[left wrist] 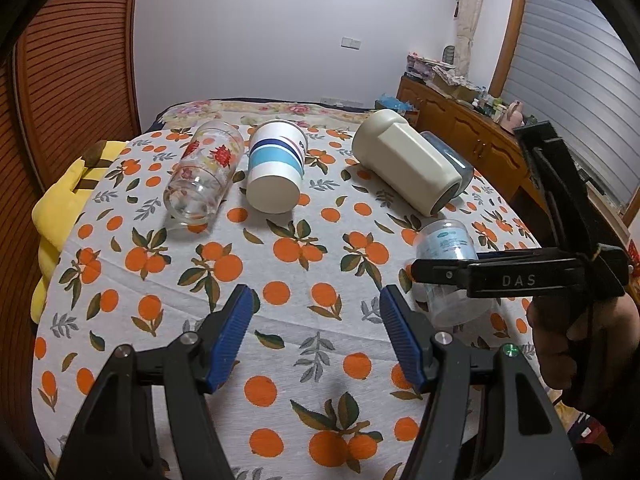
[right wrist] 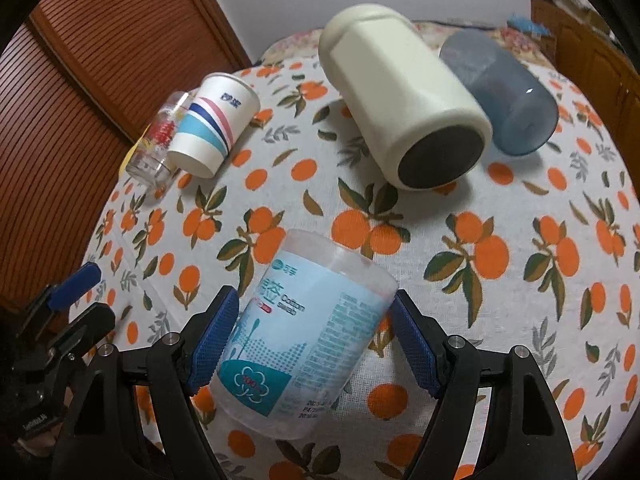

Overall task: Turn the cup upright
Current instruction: 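Rotate the held canister with the right tool to stand upright, then lower the upright canister onto the bed and open the right tool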

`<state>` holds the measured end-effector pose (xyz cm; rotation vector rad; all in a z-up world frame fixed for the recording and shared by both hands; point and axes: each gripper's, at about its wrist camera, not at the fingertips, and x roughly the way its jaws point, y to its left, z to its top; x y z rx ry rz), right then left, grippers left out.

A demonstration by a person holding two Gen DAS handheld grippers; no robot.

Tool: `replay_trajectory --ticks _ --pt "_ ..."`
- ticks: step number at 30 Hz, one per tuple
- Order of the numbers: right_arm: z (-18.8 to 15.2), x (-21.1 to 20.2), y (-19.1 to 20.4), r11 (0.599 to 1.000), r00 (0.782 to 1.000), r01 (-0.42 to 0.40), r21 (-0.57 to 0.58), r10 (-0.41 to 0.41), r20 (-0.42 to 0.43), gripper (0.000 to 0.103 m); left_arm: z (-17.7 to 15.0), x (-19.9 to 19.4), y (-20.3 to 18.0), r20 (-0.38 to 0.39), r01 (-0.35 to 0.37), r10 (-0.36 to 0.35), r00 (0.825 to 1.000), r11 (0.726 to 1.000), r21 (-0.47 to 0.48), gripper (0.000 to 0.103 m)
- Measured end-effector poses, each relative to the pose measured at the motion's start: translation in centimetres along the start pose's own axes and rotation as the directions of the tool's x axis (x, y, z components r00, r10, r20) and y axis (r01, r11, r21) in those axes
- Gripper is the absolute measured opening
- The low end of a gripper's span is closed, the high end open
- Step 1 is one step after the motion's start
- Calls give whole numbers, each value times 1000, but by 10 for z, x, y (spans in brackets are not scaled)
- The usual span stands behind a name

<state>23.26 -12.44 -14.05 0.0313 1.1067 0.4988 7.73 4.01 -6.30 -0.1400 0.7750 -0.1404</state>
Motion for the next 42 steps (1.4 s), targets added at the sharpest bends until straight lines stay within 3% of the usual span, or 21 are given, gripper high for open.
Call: replay_trajectory --ticks 5,8,11,19,28,35,39,42 --pt "4 2 1 1000 1000 16 -20 -16 -13 79 0 0 0 0 0 0 1000 1000 0 65" --pt "7 1 1 999 1000 21 -31 -21 5 71 0 0 0 -1 0 0 1000 1000 -1 65" --pt "8 -7 -3 999 998 8 -36 -6 67 69 -1 1 0 -5 -2 2 1000 1000 0 65" --pt "7 -27 -2 988 972 92 -122 -62 228 67 -1 4 -1 -11 -2 2 1000 1000 5 65" --pt "0 -28 6 977 959 115 -180 -61 278 60 0 4 -3 -7 -10 10 1000 1000 10 65" --pt "-2 -51 6 974 918 117 -195 -31 396 58 1 3 -5 -6 -10 10 1000 1000 14 65" --pt "-6 -55 8 968 911 123 -221 -22 411 58 1 3 -5 -3 -9 9 1000 1000 9 65" --pt "-12 -50 8 964 923 128 -233 -30 385 57 2 2 -6 -2 -8 8 1000 1000 13 65"
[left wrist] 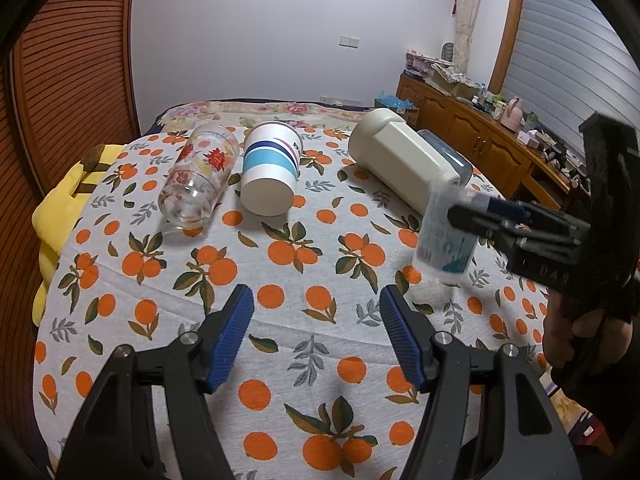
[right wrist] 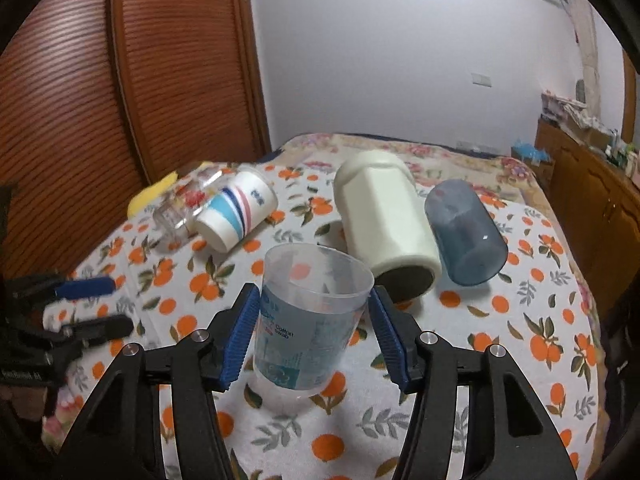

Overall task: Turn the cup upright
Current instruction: 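Lower the upright canister onto the bed and open the right tool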

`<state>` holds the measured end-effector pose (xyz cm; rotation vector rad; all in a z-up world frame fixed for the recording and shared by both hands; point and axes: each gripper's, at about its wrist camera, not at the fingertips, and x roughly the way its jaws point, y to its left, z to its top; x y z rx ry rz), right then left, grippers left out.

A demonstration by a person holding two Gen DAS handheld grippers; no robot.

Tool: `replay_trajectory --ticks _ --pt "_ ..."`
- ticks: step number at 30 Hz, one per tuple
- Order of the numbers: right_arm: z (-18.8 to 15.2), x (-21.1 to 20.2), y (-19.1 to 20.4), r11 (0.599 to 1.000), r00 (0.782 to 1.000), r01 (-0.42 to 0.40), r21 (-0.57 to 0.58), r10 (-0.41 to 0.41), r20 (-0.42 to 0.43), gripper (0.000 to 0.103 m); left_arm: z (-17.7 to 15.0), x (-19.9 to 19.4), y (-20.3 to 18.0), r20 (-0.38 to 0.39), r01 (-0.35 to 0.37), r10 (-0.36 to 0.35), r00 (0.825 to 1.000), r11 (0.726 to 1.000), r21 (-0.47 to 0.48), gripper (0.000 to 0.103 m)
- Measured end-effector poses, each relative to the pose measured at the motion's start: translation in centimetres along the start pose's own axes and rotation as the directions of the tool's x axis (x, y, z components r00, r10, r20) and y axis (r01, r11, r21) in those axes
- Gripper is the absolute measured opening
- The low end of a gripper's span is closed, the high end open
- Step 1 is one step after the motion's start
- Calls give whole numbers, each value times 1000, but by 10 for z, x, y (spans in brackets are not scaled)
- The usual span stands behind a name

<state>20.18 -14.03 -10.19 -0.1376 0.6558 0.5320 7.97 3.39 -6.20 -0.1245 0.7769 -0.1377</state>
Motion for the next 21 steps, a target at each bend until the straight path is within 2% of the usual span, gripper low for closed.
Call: replay_trajectory --ticks 12,21 --pt "-14 -14 13 1000 1000 -7 -24 6 -28 57 2 -8 -3 30 -12 11 999 1000 10 65" --pt "-23 -23 13 1000 999 -23 12 24 -23 68 2 -22 -19 102 -41 36 994 998 49 70"
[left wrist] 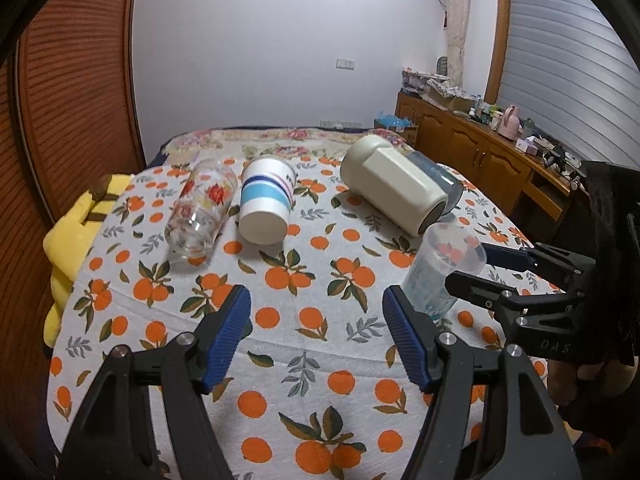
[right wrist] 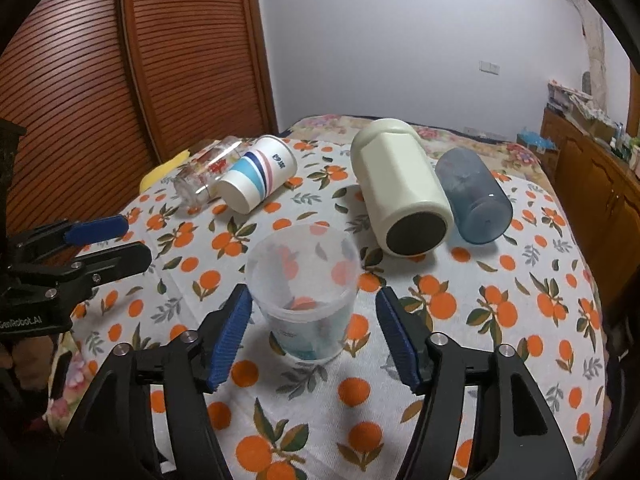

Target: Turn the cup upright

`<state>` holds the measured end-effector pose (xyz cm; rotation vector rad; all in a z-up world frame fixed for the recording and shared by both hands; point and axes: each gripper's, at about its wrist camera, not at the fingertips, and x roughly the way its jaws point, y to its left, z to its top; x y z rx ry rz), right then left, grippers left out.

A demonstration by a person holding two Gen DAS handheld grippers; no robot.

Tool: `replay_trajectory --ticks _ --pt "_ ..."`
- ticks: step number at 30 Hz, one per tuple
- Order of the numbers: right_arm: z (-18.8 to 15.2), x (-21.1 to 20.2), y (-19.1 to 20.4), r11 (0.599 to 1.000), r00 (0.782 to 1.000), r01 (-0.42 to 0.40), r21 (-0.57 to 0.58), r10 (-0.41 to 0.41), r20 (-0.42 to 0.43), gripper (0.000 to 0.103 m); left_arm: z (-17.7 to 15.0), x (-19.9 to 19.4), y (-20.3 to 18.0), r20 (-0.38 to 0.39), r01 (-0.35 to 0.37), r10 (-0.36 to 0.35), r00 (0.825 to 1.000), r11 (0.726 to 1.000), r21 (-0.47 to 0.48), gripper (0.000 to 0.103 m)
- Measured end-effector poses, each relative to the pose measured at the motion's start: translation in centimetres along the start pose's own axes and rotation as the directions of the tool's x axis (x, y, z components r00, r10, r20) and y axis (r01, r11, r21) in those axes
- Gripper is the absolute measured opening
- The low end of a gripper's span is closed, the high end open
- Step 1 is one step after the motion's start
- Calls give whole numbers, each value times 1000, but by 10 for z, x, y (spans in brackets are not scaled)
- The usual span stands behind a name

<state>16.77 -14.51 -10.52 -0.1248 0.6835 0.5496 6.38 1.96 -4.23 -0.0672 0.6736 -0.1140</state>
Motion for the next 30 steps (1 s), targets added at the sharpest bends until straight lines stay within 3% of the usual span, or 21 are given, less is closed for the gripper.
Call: replay_trajectory --ticks 13,20,25,30 --pt "3 -37 -6 997 997 -3 76 -3 79 79 14 -31 -27 97 -49 42 994 997 65 73" --pt "5 -62 -8 994 987 51 102 -66 149 89 19 -39 -35 131 -60 52 990 997 57 75" --pt "2 -74 -12 988 976 93 127 -116 186 101 18 -41 -39 162 -78 68 984 995 55 87" --pt "-3 -78 -18 980 969 131 152 -159 190 103 16 -42 -43 178 -80 68 982 995 59 92"
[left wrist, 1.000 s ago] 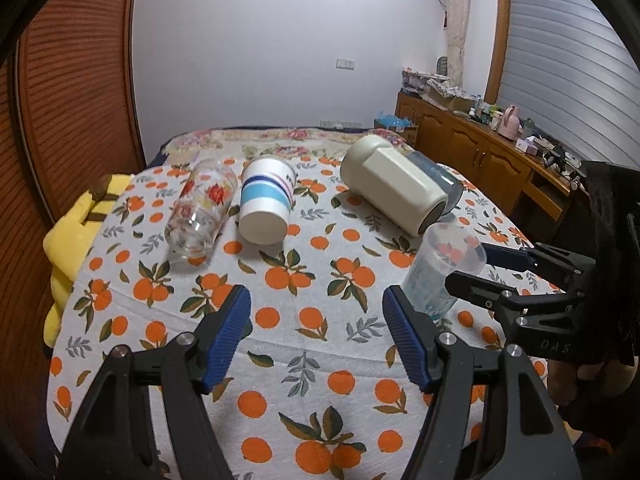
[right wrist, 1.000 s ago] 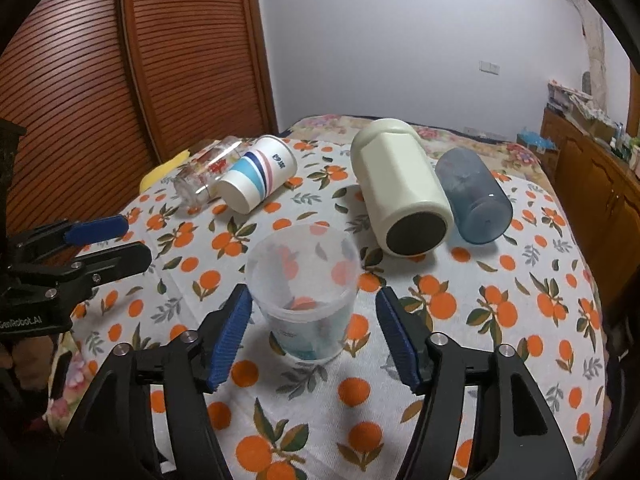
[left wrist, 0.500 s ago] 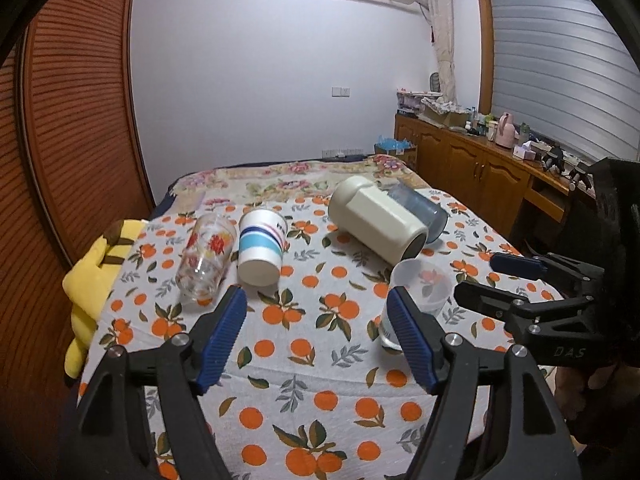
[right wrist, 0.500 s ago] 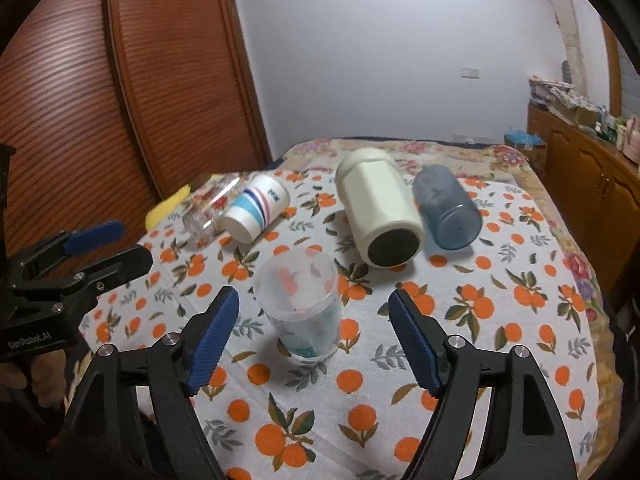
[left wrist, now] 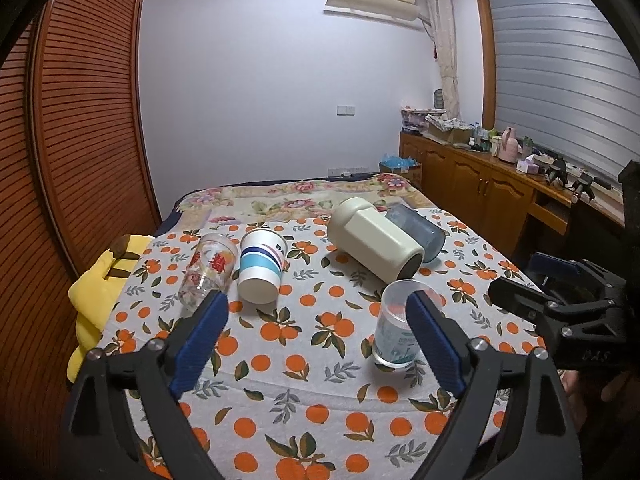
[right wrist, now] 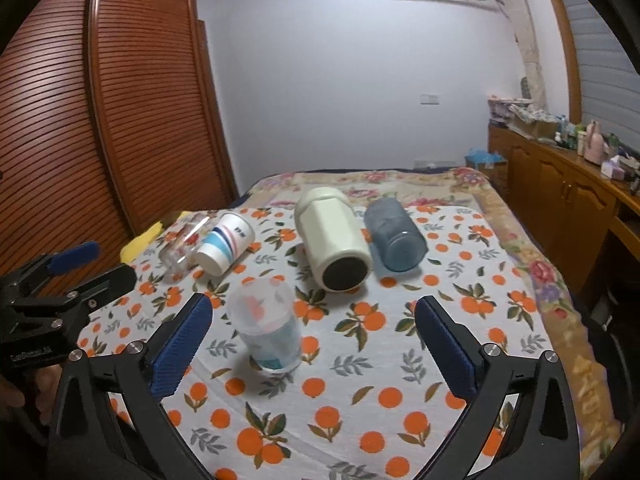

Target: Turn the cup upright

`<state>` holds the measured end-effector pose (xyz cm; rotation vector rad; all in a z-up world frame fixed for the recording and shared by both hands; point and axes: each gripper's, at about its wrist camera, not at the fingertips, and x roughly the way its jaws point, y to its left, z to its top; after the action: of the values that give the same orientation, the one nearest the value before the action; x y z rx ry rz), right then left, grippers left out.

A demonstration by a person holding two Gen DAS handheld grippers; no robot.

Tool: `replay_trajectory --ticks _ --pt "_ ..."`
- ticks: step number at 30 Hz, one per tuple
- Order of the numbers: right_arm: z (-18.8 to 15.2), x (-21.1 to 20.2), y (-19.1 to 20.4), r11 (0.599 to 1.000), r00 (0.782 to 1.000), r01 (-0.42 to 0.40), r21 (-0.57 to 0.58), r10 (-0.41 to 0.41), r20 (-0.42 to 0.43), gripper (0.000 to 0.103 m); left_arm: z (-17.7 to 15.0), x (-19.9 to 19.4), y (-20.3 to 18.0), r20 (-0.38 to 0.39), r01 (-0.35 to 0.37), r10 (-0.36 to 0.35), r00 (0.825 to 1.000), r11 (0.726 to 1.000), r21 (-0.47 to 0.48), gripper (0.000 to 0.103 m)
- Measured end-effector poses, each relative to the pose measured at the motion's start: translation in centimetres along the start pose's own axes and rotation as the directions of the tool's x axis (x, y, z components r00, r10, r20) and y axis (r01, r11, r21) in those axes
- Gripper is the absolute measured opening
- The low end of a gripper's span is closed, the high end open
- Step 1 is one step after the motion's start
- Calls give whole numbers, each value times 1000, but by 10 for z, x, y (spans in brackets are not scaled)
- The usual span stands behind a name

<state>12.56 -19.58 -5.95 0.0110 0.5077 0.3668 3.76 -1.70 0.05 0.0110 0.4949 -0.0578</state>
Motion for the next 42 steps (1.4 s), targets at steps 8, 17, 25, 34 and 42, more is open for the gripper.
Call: replay_trajectory --ticks 8,17,25,34,42 --pt "-4 -2 -7 999 999 32 19 -32 11 103 -4 -3 0 -4 1 -1 1000 1000 -14 92" --pt "-5 -4 -10 999 999 40 25 -40 15 103 -6 -4 1 -6 1 -1 1000 1000 -15 92" --pt "-5 -6 -11 999 999 43 26 -44 15 103 -7 -4 2 -7 2 -2 1000 1000 -17 92" --pt "-5 -6 -11 999 999 43 26 -43 15 103 -7 -4 2 -7 2 -2 1000 1000 -15 92" --pt "-4 -6 -10 999 999 45 26 -45 17 103 -7 -4 5 -3 0 0 1000 1000 -21 92"
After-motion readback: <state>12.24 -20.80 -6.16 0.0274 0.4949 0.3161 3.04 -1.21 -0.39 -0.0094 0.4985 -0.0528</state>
